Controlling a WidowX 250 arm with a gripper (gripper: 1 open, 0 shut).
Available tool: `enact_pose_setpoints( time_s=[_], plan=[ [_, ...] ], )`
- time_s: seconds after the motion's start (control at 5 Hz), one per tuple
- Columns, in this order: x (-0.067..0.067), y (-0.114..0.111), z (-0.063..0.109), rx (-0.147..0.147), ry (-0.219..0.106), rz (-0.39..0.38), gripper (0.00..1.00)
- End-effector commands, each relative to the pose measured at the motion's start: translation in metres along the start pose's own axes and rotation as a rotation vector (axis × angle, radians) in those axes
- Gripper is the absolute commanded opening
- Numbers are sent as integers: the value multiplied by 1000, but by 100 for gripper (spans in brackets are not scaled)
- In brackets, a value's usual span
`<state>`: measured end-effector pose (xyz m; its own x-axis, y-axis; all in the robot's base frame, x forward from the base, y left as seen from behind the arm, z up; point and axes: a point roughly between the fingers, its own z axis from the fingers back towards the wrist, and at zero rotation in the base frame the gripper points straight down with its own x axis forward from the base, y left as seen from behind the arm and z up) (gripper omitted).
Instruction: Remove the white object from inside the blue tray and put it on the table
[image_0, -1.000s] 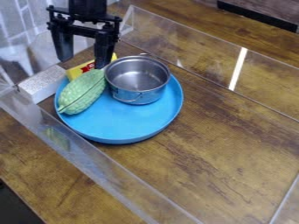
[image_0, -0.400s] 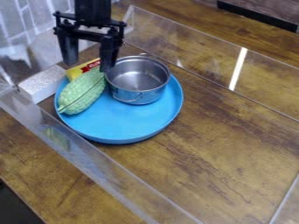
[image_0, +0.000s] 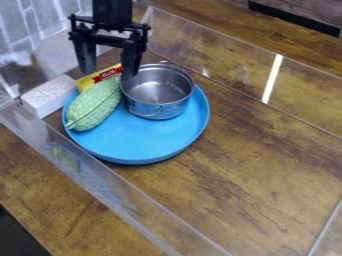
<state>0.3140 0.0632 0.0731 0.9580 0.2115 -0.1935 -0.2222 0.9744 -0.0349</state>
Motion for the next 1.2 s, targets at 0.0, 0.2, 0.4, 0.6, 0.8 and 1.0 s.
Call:
enact_pose_setpoints(
  time_s=[0.0,0.2,0.4,0.6,0.8,1.0],
  plan=[
    [9,-10,17,-3,-57,-22,100],
    [14,-16,18,-12,-52,-23,100],
    [16,-16,17,-14,-52,-32,100],
    [17,-17,15,-15,-53,-40,100],
    [19,-17,14,-17,-53,-49,100],
    [20,-16,12,-19,-52,-56,100]
  ],
)
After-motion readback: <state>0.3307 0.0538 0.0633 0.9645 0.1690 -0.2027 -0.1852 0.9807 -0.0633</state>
